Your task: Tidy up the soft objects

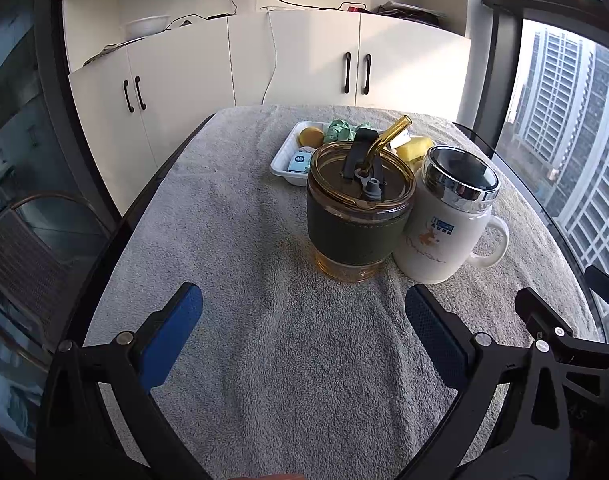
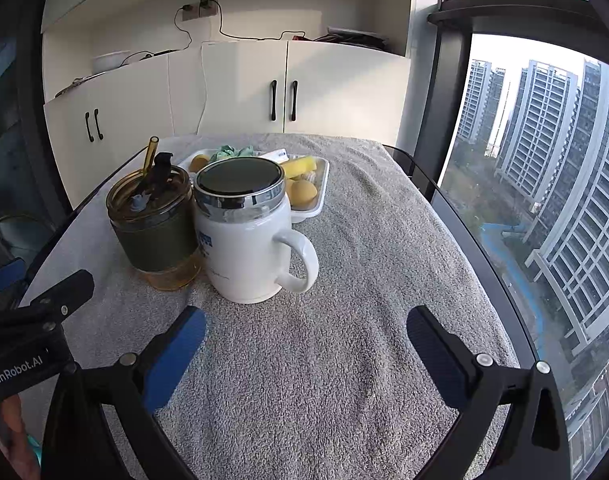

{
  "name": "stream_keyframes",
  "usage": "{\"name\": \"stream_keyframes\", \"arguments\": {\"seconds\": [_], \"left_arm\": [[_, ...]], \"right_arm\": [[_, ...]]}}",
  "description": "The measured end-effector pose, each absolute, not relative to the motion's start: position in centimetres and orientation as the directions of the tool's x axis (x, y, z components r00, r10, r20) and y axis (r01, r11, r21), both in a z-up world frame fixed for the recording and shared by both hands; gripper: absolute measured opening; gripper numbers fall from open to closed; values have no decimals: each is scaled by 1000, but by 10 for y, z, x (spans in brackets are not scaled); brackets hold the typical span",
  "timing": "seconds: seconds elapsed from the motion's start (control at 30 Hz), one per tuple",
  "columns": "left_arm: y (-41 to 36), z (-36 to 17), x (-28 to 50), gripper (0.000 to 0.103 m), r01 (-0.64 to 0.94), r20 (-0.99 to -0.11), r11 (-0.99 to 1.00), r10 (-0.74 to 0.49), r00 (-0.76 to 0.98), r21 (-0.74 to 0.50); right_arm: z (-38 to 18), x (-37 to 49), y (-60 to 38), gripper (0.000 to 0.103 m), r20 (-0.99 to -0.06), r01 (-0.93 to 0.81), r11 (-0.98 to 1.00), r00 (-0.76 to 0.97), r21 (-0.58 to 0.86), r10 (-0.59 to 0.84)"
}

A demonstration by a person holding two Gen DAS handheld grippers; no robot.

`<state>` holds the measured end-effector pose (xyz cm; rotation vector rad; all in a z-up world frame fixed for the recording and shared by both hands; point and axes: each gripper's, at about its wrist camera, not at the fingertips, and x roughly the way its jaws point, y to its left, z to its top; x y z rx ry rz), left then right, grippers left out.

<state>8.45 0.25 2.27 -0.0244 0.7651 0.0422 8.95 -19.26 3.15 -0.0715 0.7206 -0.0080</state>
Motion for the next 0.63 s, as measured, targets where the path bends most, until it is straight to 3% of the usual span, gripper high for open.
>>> {"name": "stream_keyframes", "arguments": {"seconds": [0.63], "left_arm": [[3, 23, 83, 103, -47, -686, 999, 26, 728, -12]], "right_arm": [[31, 88, -192, 103, -665, -30, 998, 746, -61, -19]]}}
